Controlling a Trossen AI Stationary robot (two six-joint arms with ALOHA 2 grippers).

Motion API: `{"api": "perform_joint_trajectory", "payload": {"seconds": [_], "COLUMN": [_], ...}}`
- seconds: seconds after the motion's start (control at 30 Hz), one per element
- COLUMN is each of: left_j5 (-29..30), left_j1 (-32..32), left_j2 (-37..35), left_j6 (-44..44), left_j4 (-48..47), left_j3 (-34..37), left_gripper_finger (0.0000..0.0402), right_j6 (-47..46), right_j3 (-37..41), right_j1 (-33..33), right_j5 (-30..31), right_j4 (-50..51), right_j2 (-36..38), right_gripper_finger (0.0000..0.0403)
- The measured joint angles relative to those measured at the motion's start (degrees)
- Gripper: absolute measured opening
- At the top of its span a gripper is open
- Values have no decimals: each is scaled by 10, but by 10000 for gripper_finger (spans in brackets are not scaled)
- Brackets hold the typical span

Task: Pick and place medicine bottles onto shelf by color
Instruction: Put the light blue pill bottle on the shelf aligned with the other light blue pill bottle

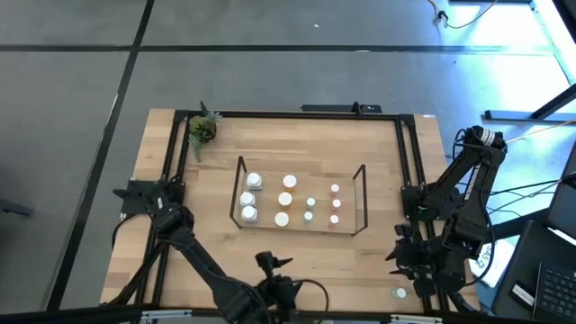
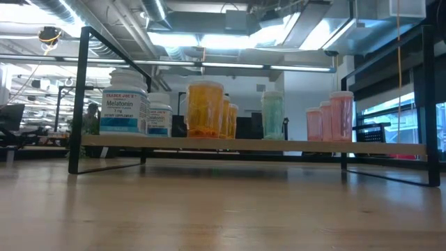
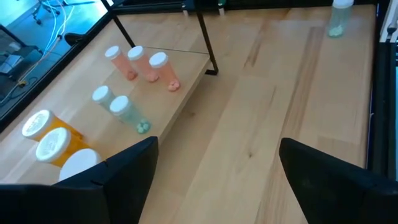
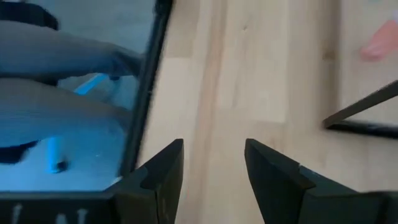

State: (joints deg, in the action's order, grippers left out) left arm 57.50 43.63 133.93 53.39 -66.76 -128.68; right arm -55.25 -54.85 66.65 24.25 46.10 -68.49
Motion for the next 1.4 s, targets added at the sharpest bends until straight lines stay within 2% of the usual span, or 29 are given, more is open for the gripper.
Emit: {"api": "perform_joint_trajectory", "payload": {"seconds": [0.33,0.63,0.77,0.87,1.07,1.27,1.4], "left_j5": [0,0,0,0,0,0,0], "left_j1": [-4,-4,-4,-4,-4,-4,-5], "left_j2": [0,0,0,0,0,0,0], "left_j6": [0,0,0,0,0,-1,-1], "left_j4": [0,0,0,0,-2,-2,-2], "left_j3": [0,0,0,0,0,0,0], "left_gripper_finger": [330,331,329,333,330,334,331], "right_j6": [-30,-30,-78,-93,-99,-85,-36], "right_j3": [0,0,0,0,0,0,0], "right_j1": [0,0,0,4,23,29,38], "right_j5": [-110,-136,-141,-177,-195,-240,-239], "right_j4": [-16,-23,-22,-22,-27,-32,-52], "right_j2": [0,0,0,-3,-39,-87,-121], "right_gripper_finger": [172,172,172,172,172,172,172]}}
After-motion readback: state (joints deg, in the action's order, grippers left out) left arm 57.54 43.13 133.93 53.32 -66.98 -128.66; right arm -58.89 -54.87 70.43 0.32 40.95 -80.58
